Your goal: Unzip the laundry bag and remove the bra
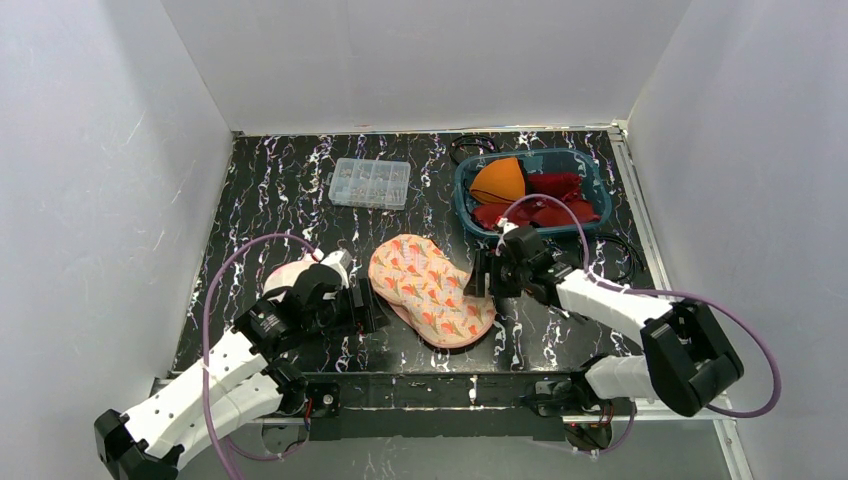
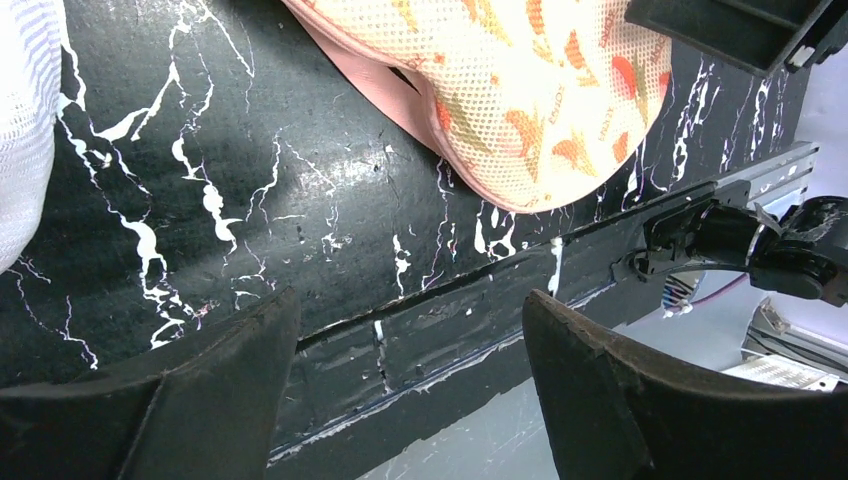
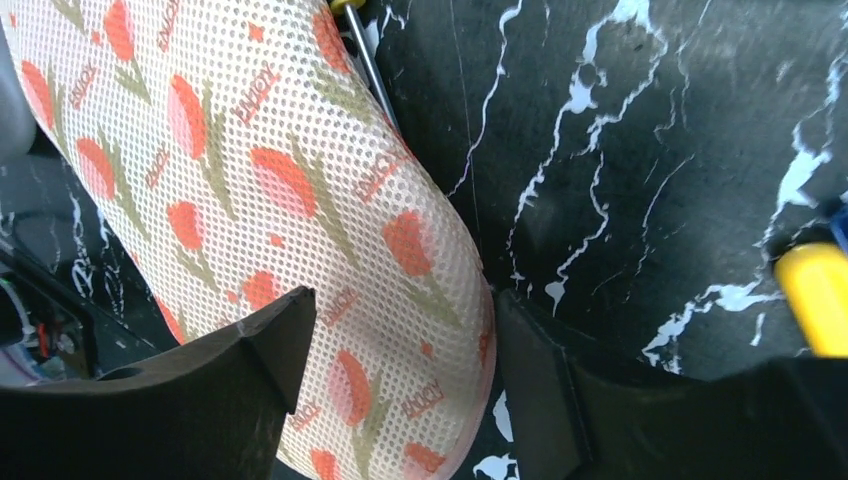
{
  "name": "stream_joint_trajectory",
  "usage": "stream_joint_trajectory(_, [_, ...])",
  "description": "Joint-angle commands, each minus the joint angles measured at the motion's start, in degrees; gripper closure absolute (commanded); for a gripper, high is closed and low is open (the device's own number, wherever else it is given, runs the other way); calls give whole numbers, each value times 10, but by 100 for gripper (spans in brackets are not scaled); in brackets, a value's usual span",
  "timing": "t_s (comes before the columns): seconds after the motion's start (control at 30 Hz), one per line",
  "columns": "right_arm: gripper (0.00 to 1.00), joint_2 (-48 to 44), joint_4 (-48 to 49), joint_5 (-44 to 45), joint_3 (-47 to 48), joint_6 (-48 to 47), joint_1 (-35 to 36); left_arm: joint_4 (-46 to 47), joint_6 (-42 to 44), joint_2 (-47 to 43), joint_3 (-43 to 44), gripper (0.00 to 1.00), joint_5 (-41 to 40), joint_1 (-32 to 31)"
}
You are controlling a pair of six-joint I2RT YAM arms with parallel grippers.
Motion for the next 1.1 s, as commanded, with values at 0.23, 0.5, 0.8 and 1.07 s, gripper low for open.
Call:
stream_joint_trajectory(0.23, [39,-133,167,65,-169,188,154,13,17,44,-6,21,1,-3])
stream_joint_trajectory(0.5, [6,-90,94,198,-76,203,287,9,32,60,22,21,-14,-3])
stream_joint_trajectory(0.8, [3,-80,-1,99,25,54,112,-64,28,-28,38,20,-57,-3])
stream_joint_trajectory(1.07, [13,78,20,18,117,-5,73,-97,21,-61,34,21,-44,-3])
